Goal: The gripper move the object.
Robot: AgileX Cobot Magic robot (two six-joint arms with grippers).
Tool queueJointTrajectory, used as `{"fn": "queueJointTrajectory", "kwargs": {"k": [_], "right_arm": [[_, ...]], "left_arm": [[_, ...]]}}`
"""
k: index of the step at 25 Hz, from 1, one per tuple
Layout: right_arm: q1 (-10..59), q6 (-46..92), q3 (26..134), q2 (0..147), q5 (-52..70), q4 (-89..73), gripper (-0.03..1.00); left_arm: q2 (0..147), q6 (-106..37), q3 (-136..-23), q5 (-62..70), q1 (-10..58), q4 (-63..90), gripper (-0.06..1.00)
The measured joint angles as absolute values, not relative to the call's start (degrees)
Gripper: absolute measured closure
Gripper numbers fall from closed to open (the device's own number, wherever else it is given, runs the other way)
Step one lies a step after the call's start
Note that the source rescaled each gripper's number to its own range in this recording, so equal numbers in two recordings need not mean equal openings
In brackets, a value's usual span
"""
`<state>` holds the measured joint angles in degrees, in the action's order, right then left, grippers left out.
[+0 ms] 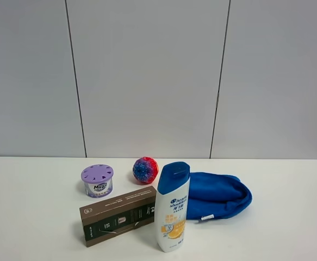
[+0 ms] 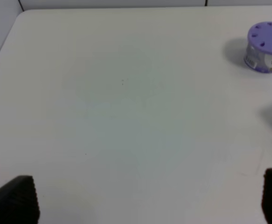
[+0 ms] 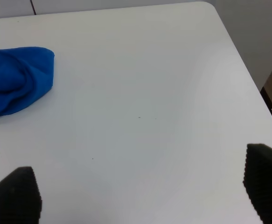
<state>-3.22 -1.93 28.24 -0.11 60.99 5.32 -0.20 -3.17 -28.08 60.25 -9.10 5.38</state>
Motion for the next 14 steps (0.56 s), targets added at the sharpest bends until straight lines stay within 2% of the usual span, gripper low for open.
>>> {"fn": "queueJointTrajectory", "kwargs": {"k": [14], "right_arm": [[-3.2, -1.9, 28.2, -0.1, 61.0, 5.3, -0.03]], "left_arm": [[-0.2, -3.2, -28.1, 60.3, -9.1, 5.4, -0.02]]}}
